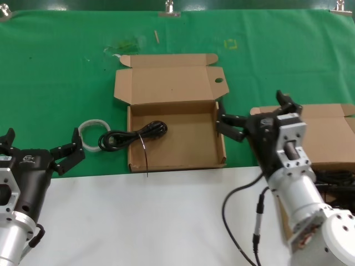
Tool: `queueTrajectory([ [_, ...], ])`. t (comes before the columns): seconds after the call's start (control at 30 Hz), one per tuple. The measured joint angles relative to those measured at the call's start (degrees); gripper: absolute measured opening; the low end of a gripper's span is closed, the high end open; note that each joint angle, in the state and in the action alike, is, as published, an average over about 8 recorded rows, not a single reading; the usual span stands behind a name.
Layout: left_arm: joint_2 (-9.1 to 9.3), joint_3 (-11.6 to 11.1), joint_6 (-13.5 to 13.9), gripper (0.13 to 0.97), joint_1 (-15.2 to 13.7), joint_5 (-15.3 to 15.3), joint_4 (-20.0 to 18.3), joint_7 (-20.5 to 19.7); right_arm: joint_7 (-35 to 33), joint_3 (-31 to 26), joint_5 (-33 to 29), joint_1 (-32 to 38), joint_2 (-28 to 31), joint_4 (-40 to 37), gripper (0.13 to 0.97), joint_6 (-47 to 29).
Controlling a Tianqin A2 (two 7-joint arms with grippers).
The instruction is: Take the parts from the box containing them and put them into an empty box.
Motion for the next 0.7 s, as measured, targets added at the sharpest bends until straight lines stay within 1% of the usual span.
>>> queueTrajectory([
  [0.53, 0.00, 0.00, 0.00, 0.966, 0.00, 0.00, 0.00, -0.02, 14.58, 12.56, -11.65, -8.78, -0.01, 3.89, 0.966, -7.78],
  [0.7, 0.00, 0.00, 0.00, 0.966, 0.00, 0.00, 0.00, -0.02, 17.61, 15.12, -14.02, -10.56, -0.03, 4.68, 0.966, -9.39],
])
